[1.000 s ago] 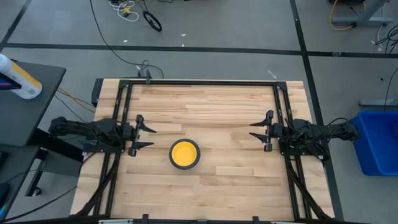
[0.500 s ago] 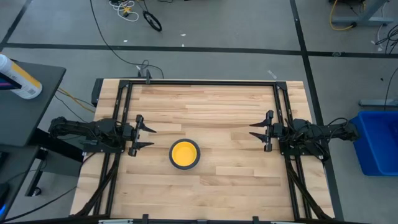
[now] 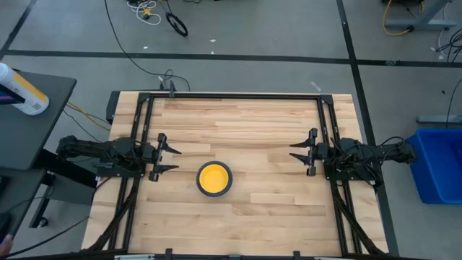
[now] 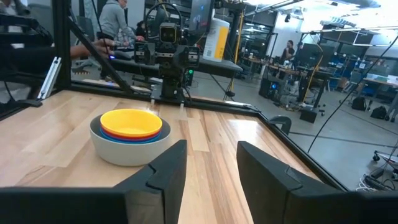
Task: Nest bowls inside each other
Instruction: Return to Home Position
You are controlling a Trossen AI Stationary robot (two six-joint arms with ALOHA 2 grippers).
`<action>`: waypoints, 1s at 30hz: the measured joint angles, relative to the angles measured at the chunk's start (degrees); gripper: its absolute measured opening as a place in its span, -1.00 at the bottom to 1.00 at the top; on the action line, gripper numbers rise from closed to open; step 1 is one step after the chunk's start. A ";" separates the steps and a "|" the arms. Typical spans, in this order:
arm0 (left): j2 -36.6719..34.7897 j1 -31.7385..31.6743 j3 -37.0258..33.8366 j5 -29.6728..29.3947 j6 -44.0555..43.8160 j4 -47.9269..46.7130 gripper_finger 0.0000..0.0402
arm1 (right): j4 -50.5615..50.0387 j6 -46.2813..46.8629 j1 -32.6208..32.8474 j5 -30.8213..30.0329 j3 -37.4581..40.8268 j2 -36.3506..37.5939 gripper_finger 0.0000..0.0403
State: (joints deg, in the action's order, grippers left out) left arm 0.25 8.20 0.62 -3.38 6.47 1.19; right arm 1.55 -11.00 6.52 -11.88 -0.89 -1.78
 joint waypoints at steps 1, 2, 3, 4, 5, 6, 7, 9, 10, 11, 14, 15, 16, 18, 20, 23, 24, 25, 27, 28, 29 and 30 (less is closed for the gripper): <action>0.00 0.00 0.00 0.00 0.01 0.00 0.23 | 0.01 0.00 0.00 0.00 0.00 0.00 -0.25; 0.00 -0.01 0.00 0.00 0.01 0.00 0.23 | -0.01 0.00 0.00 0.00 0.00 0.00 -0.25; 0.00 -0.01 0.00 0.00 0.00 0.00 0.23 | -0.01 0.00 0.00 0.02 0.00 0.00 -0.24; 0.00 -0.01 0.00 0.00 -0.01 0.00 0.23 | 0.01 0.00 0.00 0.00 0.00 0.00 -0.24; 0.00 0.00 0.00 0.00 -0.01 0.00 0.23 | 0.00 0.00 0.00 0.00 0.00 0.00 -0.23; 0.00 0.00 0.00 0.00 -0.01 0.00 0.23 | 0.01 0.00 0.00 0.00 0.00 0.00 -0.22; 0.00 -0.01 0.00 0.00 -0.01 0.00 0.23 | 0.01 0.00 0.00 0.01 0.00 0.00 -0.21; 0.00 -0.01 0.00 0.00 -0.01 0.01 0.23 | -0.01 0.00 0.00 0.02 0.00 0.00 -0.19; 0.00 0.01 0.00 0.00 -0.01 0.00 0.23 | 0.01 0.00 0.00 0.02 0.00 0.00 -0.18; 0.00 -0.01 0.00 0.00 -0.01 0.01 0.23 | 0.01 0.00 0.00 0.00 0.00 0.00 -0.18; 0.00 -0.01 0.00 0.00 -0.01 0.02 0.23 | 0.00 0.00 0.00 0.01 0.00 0.00 -0.15; 0.00 -0.01 0.00 0.00 -0.01 0.01 0.23 | 0.01 0.00 0.00 0.00 0.00 0.00 -0.14; 0.00 0.00 0.00 0.00 -0.01 0.01 0.23 | 0.01 0.00 0.00 0.02 0.00 0.00 -0.13; 0.00 -0.01 0.00 0.00 -0.01 0.01 0.23 | 0.01 0.00 0.00 0.02 0.00 0.00 -0.11; 0.00 0.01 0.00 0.00 -0.01 0.02 0.23 | 0.00 0.00 0.00 0.01 0.00 0.00 -0.10; 0.00 -0.01 0.00 0.00 -0.01 0.01 0.23 | -0.01 0.00 0.00 0.02 0.00 0.00 -0.07; 0.00 0.00 0.00 0.00 -0.01 0.02 0.23 | 0.01 0.00 0.00 0.00 0.00 0.00 -0.06; 0.00 0.01 0.00 0.00 -0.01 0.02 0.23 | 0.01 0.00 0.00 0.02 0.00 -0.02 -0.04; 0.00 -0.01 0.00 0.00 -0.01 0.02 0.23 | 0.01 0.00 0.00 0.01 0.00 0.00 -0.02; 0.00 -0.01 0.00 0.00 -0.01 0.02 0.23 | 0.01 0.00 0.00 0.02 0.00 0.00 -0.02; 0.00 0.01 0.00 0.00 -0.01 0.02 0.23 | 0.01 0.00 0.00 0.02 0.00 0.00 -0.01; 0.00 -0.01 0.00 0.00 -0.01 0.00 0.23 | 0.01 0.00 0.00 0.02 0.00 0.00 0.00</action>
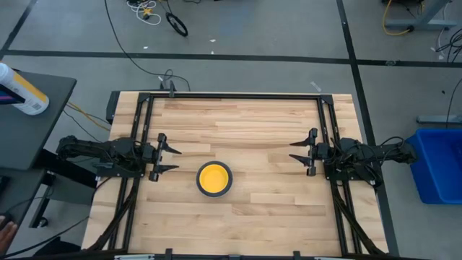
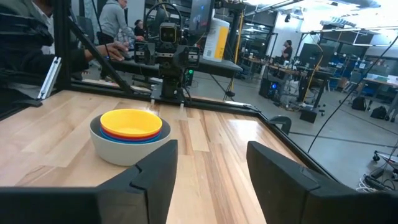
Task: Nest bowls inside each other
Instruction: Return to Home Position
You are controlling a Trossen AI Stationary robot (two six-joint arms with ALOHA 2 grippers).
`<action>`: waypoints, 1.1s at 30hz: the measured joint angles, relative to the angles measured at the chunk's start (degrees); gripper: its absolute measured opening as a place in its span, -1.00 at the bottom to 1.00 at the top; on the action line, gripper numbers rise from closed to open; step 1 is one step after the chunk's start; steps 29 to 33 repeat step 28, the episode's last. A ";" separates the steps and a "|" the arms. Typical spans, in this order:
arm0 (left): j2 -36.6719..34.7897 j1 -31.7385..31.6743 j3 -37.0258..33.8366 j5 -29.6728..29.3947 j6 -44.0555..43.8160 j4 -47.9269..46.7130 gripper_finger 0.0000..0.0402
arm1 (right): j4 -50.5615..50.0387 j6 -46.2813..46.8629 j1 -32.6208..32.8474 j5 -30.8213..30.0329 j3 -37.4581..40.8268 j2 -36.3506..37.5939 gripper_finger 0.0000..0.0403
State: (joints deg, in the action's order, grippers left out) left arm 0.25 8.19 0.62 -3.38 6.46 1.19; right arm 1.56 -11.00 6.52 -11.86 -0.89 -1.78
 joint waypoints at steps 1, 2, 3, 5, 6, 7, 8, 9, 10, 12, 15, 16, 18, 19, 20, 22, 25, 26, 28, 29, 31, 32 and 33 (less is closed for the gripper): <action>0.00 0.01 0.00 0.00 0.00 0.02 0.23 | 0.00 0.00 0.00 -0.01 0.00 0.00 0.01; 0.00 0.01 0.00 0.00 0.00 0.02 0.23 | -0.02 0.00 0.00 -0.02 0.00 0.00 0.02; 0.00 0.00 0.00 0.00 0.00 0.02 0.23 | -0.02 0.00 0.00 -0.02 0.00 0.00 0.03; 0.00 0.01 0.00 0.00 0.00 0.01 0.23 | -0.01 0.00 0.00 -0.01 0.00 -0.01 0.05; 0.00 0.00 0.00 0.00 0.00 0.02 0.23 | 0.00 0.00 -0.01 0.00 0.00 -0.02 0.06; 0.00 0.01 0.00 0.00 0.00 0.02 0.23 | 0.00 0.00 -0.02 0.00 0.00 0.00 0.06; 0.00 0.02 0.00 0.00 0.00 0.02 0.23 | -0.01 0.00 -0.01 -0.02 0.00 -0.01 0.07; 0.00 0.00 0.00 0.00 0.00 0.00 0.23 | -0.02 0.00 0.00 -0.02 0.00 -0.02 0.08; 0.00 0.01 0.00 0.00 0.00 0.02 0.23 | 0.00 0.00 -0.02 0.00 0.00 -0.02 0.08; 0.00 0.01 0.00 0.00 0.00 0.02 0.23 | -0.02 0.00 0.00 0.00 0.00 -0.02 0.10; 0.00 0.01 0.00 0.00 0.00 0.02 0.23 | -0.01 0.00 0.00 -0.01 0.00 0.00 0.11; 0.00 0.02 0.00 0.00 0.00 0.02 0.23 | -0.02 0.00 0.00 0.00 0.00 -0.02 0.12; 0.00 0.02 0.00 0.00 0.00 0.02 0.23 | -0.01 0.00 -0.01 -0.01 0.00 -0.02 0.13; 0.00 0.00 0.00 0.00 0.00 0.02 0.23 | -0.02 0.00 0.00 0.00 0.00 0.00 0.13; 0.00 0.01 0.00 0.00 0.00 0.02 0.23 | 0.00 0.00 0.00 0.00 0.00 -0.02 0.14; 0.00 0.00 0.00 0.00 0.00 0.02 0.23 | -0.02 0.00 0.00 0.00 0.00 -0.02 0.15; 0.00 0.00 0.00 0.00 0.00 0.02 0.23 | 0.00 0.00 0.00 -0.02 0.00 -0.01 0.17; 0.00 0.02 0.00 0.00 0.00 0.02 0.23 | -0.02 0.00 0.00 -0.02 0.00 -0.02 0.17; 0.00 0.00 0.00 0.00 0.00 0.02 0.23 | 0.00 0.00 0.00 -0.02 0.00 -0.02 0.19; 0.00 0.00 0.00 0.00 0.00 0.02 0.23 | 0.00 0.00 0.00 -0.02 0.00 -0.02 0.19; 0.00 0.00 0.00 0.00 0.00 0.02 0.23 | 0.00 0.00 0.00 -0.02 0.00 -0.02 0.19; 0.00 0.00 0.00 0.00 0.00 0.02 0.23 | 0.00 0.00 0.00 -0.02 0.00 -0.02 0.19; 0.00 0.00 0.00 0.00 0.00 0.02 0.23 | 0.00 0.00 0.00 -0.02 0.00 -0.02 0.19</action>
